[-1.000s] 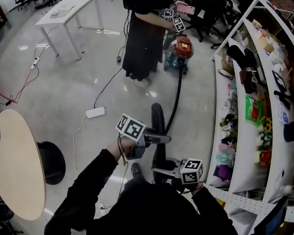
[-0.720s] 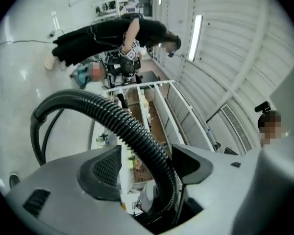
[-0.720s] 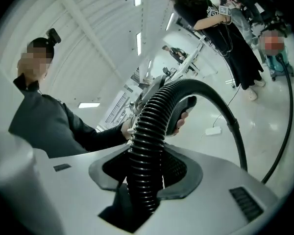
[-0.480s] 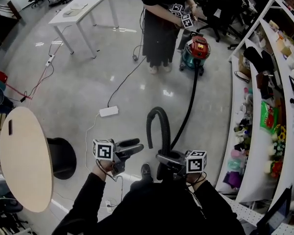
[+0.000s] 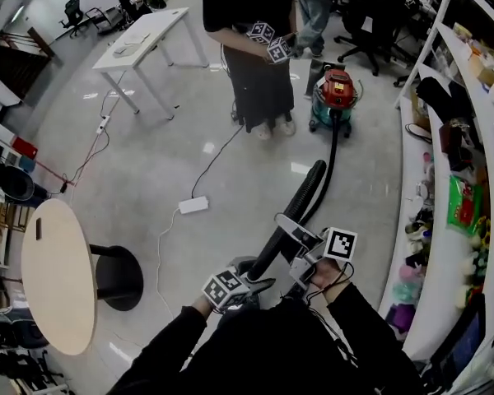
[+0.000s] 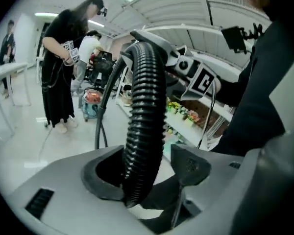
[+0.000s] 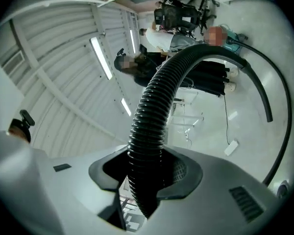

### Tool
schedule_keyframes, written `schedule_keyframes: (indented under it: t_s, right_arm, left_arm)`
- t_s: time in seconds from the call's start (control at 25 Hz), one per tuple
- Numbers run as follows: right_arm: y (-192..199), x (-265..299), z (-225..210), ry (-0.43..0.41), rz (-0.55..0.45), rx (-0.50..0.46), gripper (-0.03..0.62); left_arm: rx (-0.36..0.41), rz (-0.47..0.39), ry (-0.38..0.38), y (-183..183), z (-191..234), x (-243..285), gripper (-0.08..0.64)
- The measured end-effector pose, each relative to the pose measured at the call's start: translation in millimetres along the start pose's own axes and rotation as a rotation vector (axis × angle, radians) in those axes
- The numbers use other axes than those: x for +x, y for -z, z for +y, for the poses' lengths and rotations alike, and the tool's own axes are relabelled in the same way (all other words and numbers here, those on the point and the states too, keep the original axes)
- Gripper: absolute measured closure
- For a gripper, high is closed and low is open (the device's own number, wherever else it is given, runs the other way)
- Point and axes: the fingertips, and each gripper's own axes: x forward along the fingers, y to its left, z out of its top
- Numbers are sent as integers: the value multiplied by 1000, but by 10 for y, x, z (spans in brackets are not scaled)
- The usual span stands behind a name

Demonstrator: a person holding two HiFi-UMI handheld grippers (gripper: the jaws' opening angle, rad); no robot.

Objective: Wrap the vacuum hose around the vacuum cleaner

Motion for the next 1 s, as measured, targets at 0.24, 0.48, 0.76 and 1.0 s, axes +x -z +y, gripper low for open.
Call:
schedule_keyframes:
  t_s: [0.24,0.48,0.76,1.0]
  right_arm:
    - [-634,-244,149,-148,-61,82,419]
    - [-987,-342,60,-195,-64,32,296]
    - [-721,-479,-324,-91,82,-11,284]
    - [274,-491,-511,79,673,-658,282]
  left_arm:
    - [109,-44,-24,-632,-166,107,382]
    - [-64,-121,117,-1287,-339,15,383]
    - [-416,-261,253,-2047,275,156,380]
    - [-536,-248,327,-2587,924,367,379]
